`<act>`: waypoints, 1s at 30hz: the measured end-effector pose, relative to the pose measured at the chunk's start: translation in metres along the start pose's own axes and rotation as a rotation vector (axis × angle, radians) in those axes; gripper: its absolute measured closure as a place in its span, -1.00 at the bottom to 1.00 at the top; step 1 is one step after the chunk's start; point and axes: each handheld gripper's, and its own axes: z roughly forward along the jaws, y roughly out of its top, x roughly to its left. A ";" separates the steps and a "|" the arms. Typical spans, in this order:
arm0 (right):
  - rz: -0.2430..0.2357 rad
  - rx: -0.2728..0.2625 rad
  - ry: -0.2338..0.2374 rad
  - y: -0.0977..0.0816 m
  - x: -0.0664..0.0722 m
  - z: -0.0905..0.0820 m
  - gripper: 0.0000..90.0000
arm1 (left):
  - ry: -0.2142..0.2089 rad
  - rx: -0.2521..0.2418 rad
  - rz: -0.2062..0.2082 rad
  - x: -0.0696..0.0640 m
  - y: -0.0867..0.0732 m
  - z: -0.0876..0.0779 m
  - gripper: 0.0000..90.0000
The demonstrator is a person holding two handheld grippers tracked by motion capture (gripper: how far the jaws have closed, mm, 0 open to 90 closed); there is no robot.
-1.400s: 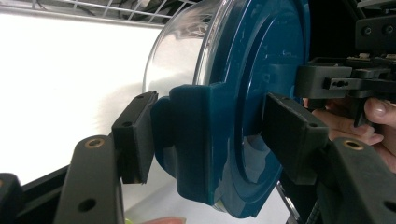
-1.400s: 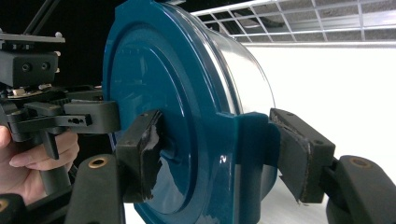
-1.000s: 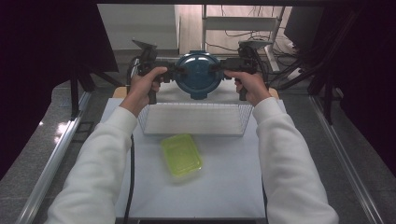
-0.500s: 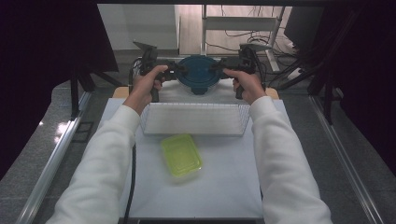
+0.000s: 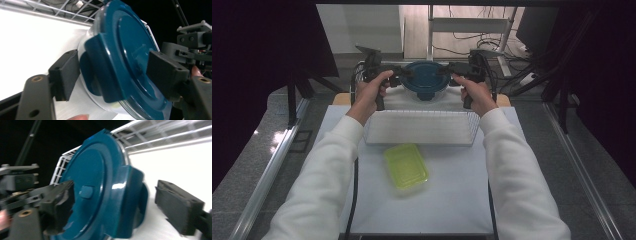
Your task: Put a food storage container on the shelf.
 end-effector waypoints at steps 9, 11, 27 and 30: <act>-0.107 -0.113 -0.051 -0.019 0.020 -0.020 -0.85 | 0.087 -0.027 0.157 -0.010 -0.014 -0.026 -0.51; -0.143 -0.124 -0.047 -0.025 0.023 -0.025 -0.85 | 0.110 -0.036 0.216 -0.013 -0.021 -0.032 -0.51; -0.476 -0.100 -0.114 -0.076 0.033 -0.065 -0.78 | 0.188 -0.087 0.485 -0.018 -0.095 -0.063 -0.43; -0.502 -0.096 -0.112 -0.090 0.029 -0.073 -0.76 | 0.191 -0.077 0.529 -0.019 -0.114 -0.068 -0.41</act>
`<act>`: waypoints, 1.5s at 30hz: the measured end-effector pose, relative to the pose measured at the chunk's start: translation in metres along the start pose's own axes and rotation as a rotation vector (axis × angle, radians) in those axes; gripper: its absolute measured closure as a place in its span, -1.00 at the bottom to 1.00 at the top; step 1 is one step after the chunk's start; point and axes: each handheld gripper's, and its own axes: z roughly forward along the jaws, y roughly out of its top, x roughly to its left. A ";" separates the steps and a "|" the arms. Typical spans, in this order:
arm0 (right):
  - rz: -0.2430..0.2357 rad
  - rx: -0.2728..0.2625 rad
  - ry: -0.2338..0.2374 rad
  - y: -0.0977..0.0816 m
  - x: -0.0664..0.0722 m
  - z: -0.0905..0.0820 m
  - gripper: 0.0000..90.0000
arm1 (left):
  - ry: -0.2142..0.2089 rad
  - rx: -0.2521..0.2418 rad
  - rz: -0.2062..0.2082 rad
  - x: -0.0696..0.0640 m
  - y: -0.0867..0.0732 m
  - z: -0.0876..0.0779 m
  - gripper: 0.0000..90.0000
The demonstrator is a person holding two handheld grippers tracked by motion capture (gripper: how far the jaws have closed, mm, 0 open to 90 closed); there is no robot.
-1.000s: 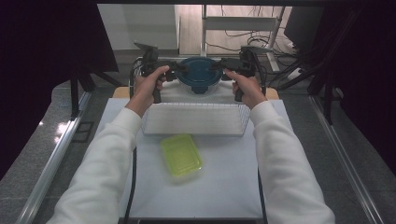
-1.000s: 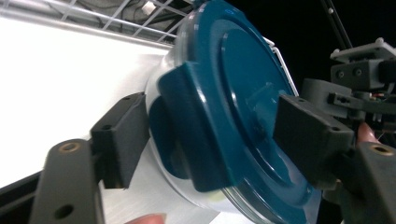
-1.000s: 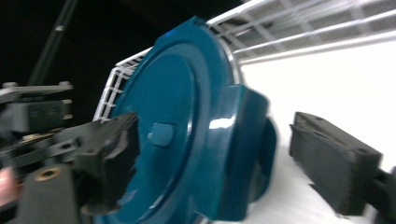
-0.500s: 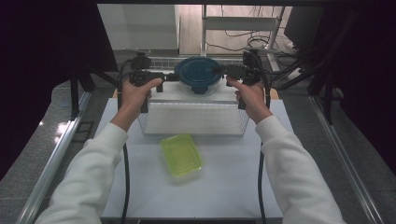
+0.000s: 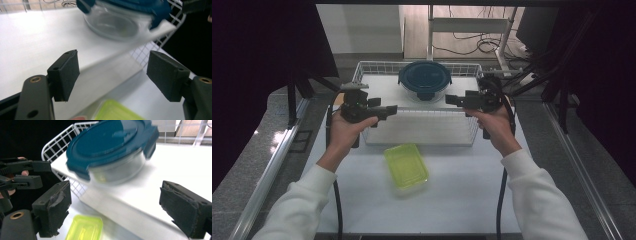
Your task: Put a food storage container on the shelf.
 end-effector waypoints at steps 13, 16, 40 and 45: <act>-0.071 0.055 0.074 -0.084 0.005 -0.023 -0.69 | -0.139 0.158 0.060 -0.032 -0.079 -0.009 -0.34; -0.074 0.076 0.088 -0.100 0.005 -0.024 -0.69 | -0.128 0.192 0.084 -0.038 -0.093 -0.008 -0.35; -0.086 0.226 0.051 -0.191 0.001 -0.027 -0.69 | -0.010 0.248 0.096 -0.055 -0.156 -0.023 -0.59; -0.084 0.235 0.048 -0.197 -0.001 -0.029 -0.69 | -0.010 0.239 0.087 -0.057 -0.158 -0.026 -0.59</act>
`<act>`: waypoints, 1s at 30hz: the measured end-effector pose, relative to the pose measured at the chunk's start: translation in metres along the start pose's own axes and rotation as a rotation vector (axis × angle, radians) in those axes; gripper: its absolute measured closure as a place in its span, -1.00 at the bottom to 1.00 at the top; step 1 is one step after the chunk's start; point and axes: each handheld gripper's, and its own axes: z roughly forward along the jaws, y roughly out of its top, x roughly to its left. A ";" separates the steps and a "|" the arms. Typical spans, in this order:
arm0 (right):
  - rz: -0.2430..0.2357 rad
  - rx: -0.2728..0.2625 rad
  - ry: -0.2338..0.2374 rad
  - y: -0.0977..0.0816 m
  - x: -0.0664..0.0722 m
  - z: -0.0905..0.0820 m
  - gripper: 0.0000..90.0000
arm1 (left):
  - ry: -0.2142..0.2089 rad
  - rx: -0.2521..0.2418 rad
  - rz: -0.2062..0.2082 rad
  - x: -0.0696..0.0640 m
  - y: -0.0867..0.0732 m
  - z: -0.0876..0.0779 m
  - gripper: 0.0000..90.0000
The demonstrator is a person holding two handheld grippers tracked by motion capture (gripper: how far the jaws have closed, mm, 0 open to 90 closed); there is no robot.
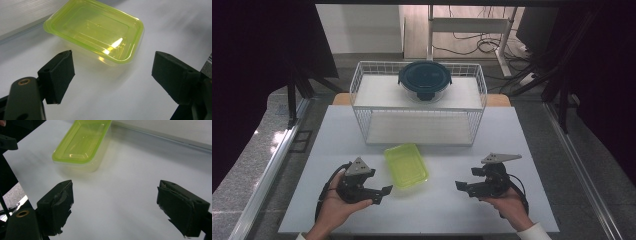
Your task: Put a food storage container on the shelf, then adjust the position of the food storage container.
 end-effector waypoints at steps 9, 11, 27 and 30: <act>-0.002 0.011 -0.005 -0.007 -0.001 -0.005 -0.69 | 0.015 0.020 0.006 -0.001 -0.003 0.004 -0.62; -0.001 0.008 -0.003 -0.007 -0.001 -0.006 -0.69 | 0.020 0.015 0.001 0.000 -0.003 0.003 -0.62; 0.036 0.002 -0.021 -0.007 -0.012 -0.007 -0.64 | 0.019 -0.009 -0.035 0.020 -0.002 0.000 -0.52; 0.028 0.014 -0.020 -0.008 -0.011 -0.006 -0.63 | 0.038 -0.012 -0.020 0.023 0.006 0.001 -0.48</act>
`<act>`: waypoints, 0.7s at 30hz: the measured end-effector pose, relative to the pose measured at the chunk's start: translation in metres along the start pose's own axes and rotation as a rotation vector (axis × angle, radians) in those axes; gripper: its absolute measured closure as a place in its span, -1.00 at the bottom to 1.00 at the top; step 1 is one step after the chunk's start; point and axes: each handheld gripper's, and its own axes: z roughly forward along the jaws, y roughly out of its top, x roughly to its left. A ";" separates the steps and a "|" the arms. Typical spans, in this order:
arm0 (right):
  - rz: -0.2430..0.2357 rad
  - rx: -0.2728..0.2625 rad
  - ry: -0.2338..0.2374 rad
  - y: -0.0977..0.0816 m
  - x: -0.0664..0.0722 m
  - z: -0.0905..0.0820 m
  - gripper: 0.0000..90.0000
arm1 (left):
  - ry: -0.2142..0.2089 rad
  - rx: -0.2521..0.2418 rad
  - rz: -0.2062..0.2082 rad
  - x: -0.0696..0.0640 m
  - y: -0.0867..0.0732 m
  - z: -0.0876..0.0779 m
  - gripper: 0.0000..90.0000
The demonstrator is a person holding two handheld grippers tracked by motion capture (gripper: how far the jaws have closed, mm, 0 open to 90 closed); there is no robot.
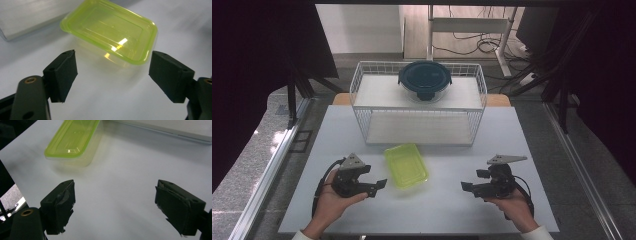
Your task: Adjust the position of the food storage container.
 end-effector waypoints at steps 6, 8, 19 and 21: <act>-0.015 -0.004 0.002 0.001 0.004 -0.003 -0.60 | 0.041 -0.014 0.030 0.010 0.025 0.004 -0.38; -0.009 -0.007 -0.003 0.002 0.003 -0.003 -0.59 | 0.037 -0.014 0.037 0.016 0.033 0.007 -0.36; 0.017 -0.006 -0.027 0.006 -0.003 -0.001 -0.59 | 0.112 0.077 0.112 0.037 0.068 0.044 0.17; 0.013 -0.001 -0.023 0.007 -0.002 0.001 -0.59 | 0.141 0.105 0.128 0.042 0.072 0.053 0.43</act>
